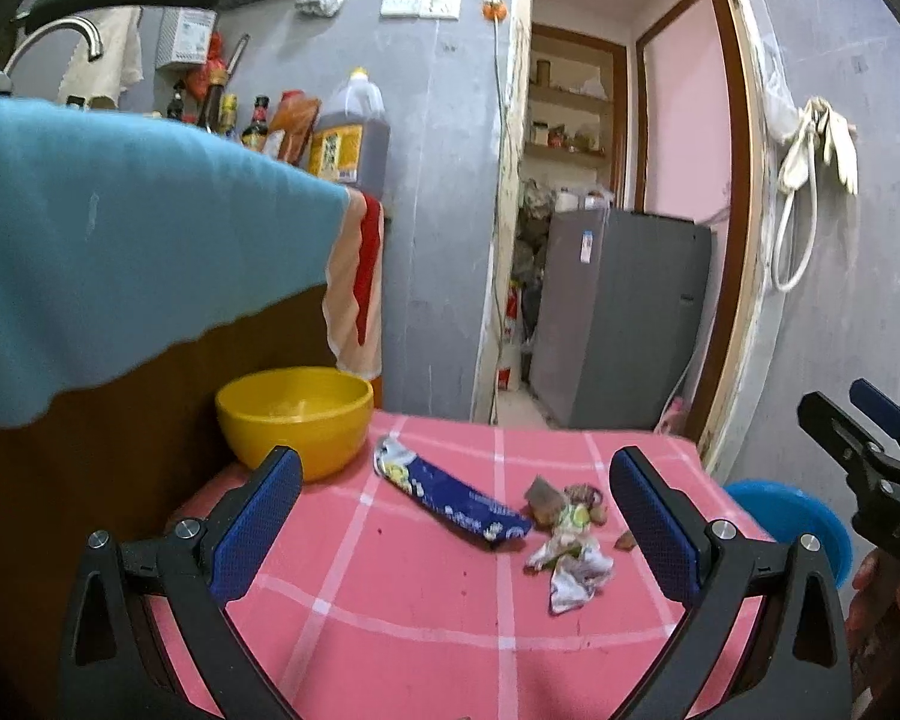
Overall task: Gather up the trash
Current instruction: 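Move both open tools back over the remaining trash on the table, then grasp the crumpled white tissue with the left tool while the right tool grasps the brown stick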
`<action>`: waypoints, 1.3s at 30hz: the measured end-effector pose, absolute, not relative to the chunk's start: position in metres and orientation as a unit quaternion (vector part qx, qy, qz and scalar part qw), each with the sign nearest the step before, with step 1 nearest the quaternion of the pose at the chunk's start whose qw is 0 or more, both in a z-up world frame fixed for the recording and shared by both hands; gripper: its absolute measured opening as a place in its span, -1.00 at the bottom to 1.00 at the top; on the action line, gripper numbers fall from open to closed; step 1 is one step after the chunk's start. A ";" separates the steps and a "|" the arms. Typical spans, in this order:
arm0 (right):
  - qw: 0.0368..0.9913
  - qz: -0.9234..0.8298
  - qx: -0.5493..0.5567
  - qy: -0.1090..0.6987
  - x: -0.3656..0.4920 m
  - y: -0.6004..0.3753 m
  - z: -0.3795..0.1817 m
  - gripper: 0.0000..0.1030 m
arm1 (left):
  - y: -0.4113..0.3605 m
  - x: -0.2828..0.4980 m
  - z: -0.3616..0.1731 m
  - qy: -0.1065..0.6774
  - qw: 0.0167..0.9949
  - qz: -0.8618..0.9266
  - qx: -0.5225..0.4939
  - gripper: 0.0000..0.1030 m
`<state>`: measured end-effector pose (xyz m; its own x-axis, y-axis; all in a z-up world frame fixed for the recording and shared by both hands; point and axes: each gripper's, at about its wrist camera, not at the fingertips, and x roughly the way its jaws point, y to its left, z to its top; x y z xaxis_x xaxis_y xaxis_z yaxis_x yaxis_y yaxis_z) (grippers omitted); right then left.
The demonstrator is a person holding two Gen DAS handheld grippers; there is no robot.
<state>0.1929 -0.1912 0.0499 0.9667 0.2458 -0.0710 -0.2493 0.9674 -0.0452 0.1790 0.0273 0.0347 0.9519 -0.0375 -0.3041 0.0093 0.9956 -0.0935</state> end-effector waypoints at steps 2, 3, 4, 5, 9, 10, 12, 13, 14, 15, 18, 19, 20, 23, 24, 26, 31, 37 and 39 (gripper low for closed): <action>0.991 0.125 -0.028 0.050 0.200 -0.191 0.042 1.00 | 0.025 0.185 0.026 0.178 0.983 -0.017 -0.044 0.95; 0.990 0.125 -0.028 0.057 0.203 -0.191 0.039 1.00 | 0.025 0.188 0.023 0.187 0.981 -0.021 -0.045 0.95; 0.990 0.125 -0.027 0.066 0.206 -0.191 0.035 1.00 | 0.025 0.191 0.019 0.200 0.978 -0.026 -0.047 0.95; 0.989 0.128 -0.026 0.076 0.209 -0.191 0.032 1.00 | 0.024 0.194 0.014 0.212 0.975 -0.032 -0.050 0.95; 0.980 0.139 -0.020 0.138 0.229 -0.193 0.016 1.00 | 0.021 0.204 0.002 0.254 0.964 -0.049 -0.060 0.94; 0.977 0.146 -0.012 0.156 0.235 -0.195 0.012 1.00 | 0.019 0.207 -0.001 0.265 0.961 -0.052 -0.060 0.94; 0.972 0.150 -0.004 0.183 0.243 -0.197 0.004 1.00 | 0.016 0.210 -0.006 0.281 0.956 -0.060 -0.062 0.93; 0.968 0.153 -0.001 0.197 0.247 -0.197 0.000 1.00 | 0.015 0.211 -0.008 0.287 0.954 -0.064 -0.064 0.92; 0.966 0.155 0.002 0.208 0.250 -0.197 -0.003 1.00 | 0.014 0.213 -0.011 0.294 0.951 -0.070 -0.066 0.90; 0.964 0.155 0.004 0.215 0.252 -0.198 -0.005 1.00 | 0.012 0.214 -0.012 0.300 0.948 -0.076 -0.067 0.86; 0.959 0.157 0.006 0.235 0.257 -0.199 -0.012 0.93 | 0.007 0.221 -0.016 0.319 0.941 -0.090 -0.066 0.76; 0.957 0.158 0.005 0.242 0.259 -0.199 -0.014 0.91 | 0.004 0.224 -0.017 0.327 0.938 -0.100 -0.064 0.65; 0.956 0.159 0.003 0.247 0.261 -0.199 -0.015 0.89 | 0.001 0.227 -0.018 0.333 0.935 -0.107 -0.061 0.59; 0.951 0.164 0.000 0.263 0.266 -0.200 -0.019 0.75 | -0.007 0.235 -0.021 0.349 0.928 -0.121 -0.051 0.41; 0.949 0.165 -0.002 0.268 0.267 -0.200 -0.020 0.69 | -0.009 0.238 -0.023 0.353 0.926 -0.124 -0.050 0.34; 0.945 0.166 -0.007 0.280 0.272 -0.199 -0.023 0.68 | -0.014 0.244 -0.026 0.363 0.921 -0.134 -0.049 0.26; 0.936 0.163 -0.016 0.311 0.282 -0.197 -0.032 0.46 | -0.022 0.261 -0.032 0.391 0.907 -0.148 -0.051 0.08; 0.932 0.165 -0.006 0.324 0.287 -0.200 -0.035 0.42 | -0.027 0.277 -0.034 0.407 0.898 -0.154 -0.067 -0.23; 0.931 0.166 -0.005 0.326 0.287 -0.200 -0.036 0.42 | -0.027 0.279 -0.033 0.410 0.897 -0.151 -0.065 -0.35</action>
